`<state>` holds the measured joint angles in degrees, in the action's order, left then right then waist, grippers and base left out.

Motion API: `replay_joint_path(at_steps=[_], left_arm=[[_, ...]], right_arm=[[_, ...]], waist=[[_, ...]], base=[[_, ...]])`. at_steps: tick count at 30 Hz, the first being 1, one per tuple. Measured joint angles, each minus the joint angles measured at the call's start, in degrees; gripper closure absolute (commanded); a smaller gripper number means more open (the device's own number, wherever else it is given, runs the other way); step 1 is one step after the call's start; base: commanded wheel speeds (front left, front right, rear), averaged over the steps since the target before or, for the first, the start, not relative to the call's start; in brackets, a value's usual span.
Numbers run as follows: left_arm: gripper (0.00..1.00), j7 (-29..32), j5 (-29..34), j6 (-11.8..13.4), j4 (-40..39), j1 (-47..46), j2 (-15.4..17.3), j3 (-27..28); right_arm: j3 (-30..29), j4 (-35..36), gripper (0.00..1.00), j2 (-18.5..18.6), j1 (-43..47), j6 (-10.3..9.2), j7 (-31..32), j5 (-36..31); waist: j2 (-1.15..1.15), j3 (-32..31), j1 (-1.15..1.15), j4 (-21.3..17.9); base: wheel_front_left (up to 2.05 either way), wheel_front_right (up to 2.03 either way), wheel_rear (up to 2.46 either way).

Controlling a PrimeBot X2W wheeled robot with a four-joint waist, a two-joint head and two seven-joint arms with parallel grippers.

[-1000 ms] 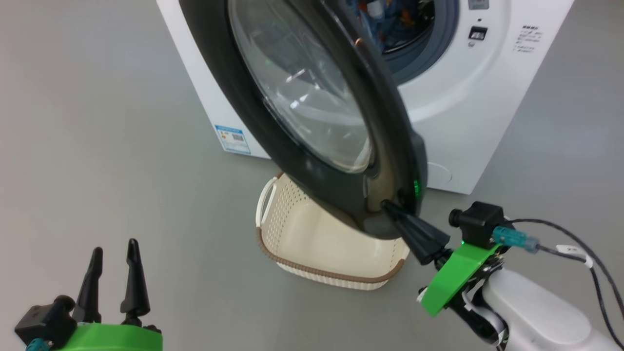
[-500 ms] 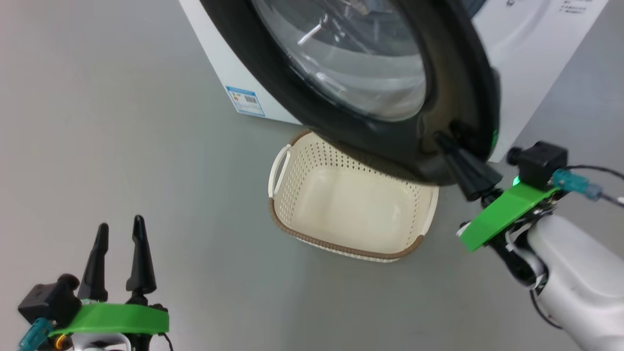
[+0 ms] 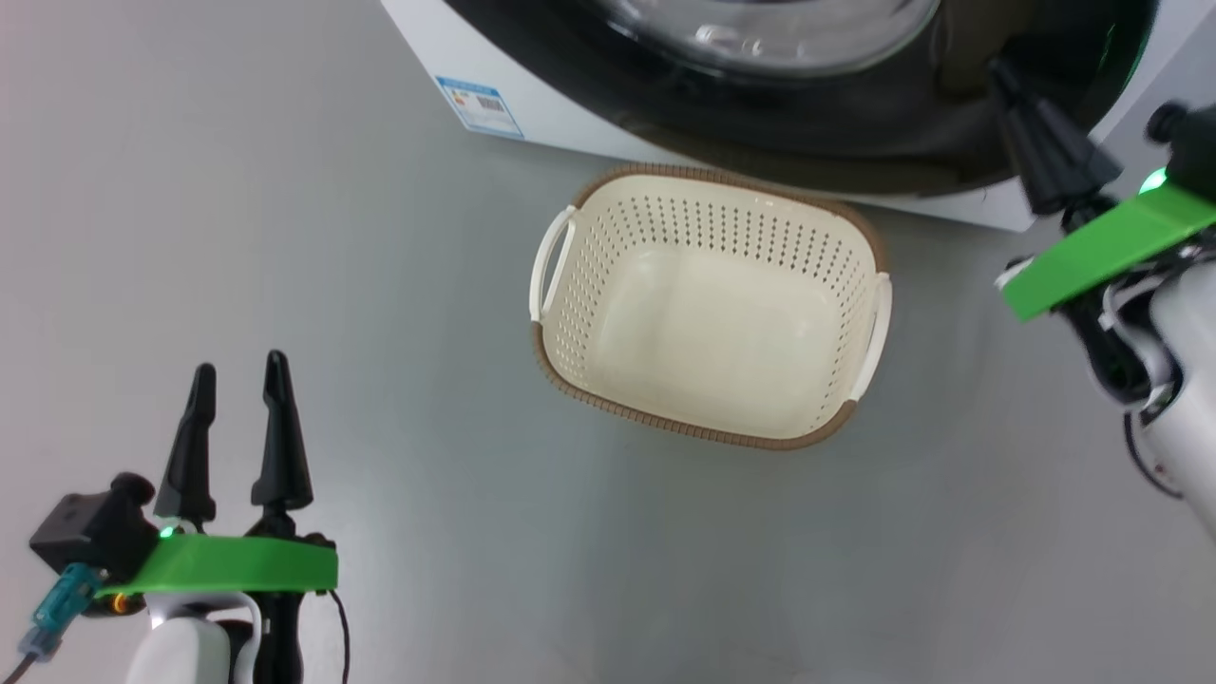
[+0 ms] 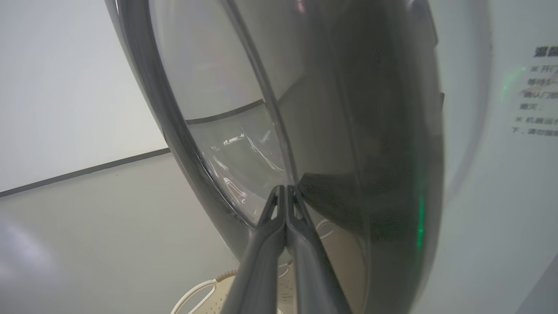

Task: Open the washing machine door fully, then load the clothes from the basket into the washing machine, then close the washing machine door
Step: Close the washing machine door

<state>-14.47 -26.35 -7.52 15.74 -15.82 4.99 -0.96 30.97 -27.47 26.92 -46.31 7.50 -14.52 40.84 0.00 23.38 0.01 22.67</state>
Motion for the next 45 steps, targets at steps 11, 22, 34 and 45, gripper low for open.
replay_joint_path(at_steps=[11,22,34,45], left_arm=[[0.0,-0.2,-0.5,0.0,-0.3,-2.0,-0.3,-1.2],[0.0,-0.2,-1.2,0.0,-0.4,-2.8,-0.7,-1.2],[0.0,-0.2,-1.3,0.0,-0.3,-2.8,-0.7,-1.0],[0.0,-0.2,-1.3,0.0,-0.1,-2.7,0.9,-1.0]], right_arm=[[0.4,-3.6,1.0,2.7,-8.5,0.0,0.0,1.9],[-2.6,-7.7,1.0,2.7,-14.3,0.58,0.1,-1.0],[-4.6,-9.6,1.0,0.5,-14.1,0.54,0.1,-2.6],[-9.5,-3.9,0.0,-0.3,-6.3,-0.01,0.0,-3.8]], waist=[[0.0,4.2,0.0,1.1],[0.0,6.0,-0.01,2.4],[0.0,4.3,-0.01,1.9],[0.0,0.1,-0.01,0.1]], base=[[0.0,0.0,0.0],[0.0,0.0,0.0],[0.0,0.0,0.0],[0.0,0.0,0.0]])
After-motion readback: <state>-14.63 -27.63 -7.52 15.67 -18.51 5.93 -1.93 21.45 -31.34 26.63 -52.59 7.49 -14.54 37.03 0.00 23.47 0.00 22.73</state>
